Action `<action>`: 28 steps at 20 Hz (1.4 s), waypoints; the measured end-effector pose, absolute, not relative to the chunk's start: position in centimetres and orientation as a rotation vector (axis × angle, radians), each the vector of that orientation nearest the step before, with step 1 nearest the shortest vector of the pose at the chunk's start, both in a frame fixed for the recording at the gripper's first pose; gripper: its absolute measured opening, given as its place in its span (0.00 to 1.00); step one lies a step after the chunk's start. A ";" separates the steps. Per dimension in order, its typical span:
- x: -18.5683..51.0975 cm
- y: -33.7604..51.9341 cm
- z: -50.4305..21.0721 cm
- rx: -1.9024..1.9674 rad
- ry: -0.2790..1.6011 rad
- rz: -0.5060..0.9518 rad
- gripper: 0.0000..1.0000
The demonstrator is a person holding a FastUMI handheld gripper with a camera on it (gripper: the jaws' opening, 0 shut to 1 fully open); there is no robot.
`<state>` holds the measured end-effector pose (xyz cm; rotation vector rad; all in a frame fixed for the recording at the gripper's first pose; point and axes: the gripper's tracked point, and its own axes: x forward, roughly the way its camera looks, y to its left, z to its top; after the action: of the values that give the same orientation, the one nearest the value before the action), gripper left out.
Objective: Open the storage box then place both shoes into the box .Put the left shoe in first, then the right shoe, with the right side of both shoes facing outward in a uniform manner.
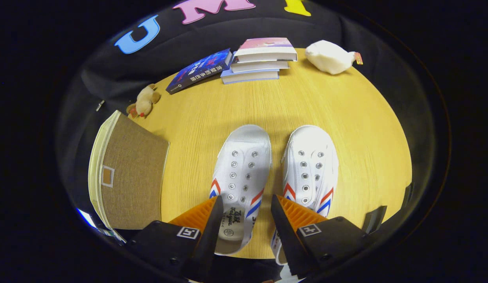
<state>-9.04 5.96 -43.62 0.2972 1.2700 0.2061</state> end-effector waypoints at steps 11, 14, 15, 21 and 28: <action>-9.4 5.6 -45.6 0.363 1.309 0.165 0.10; -9.3 5.9 -44.0 0.349 1.296 0.195 0.07; -9.3 6.2 -43.4 0.347 1.287 0.203 0.07; -8.8 8.5 -37.3 0.412 1.290 0.187 0.07; -6.3 16.3 -26.3 0.490 1.228 0.320 0.07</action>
<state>-6.28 16.33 -26.27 0.4899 1.2283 0.3201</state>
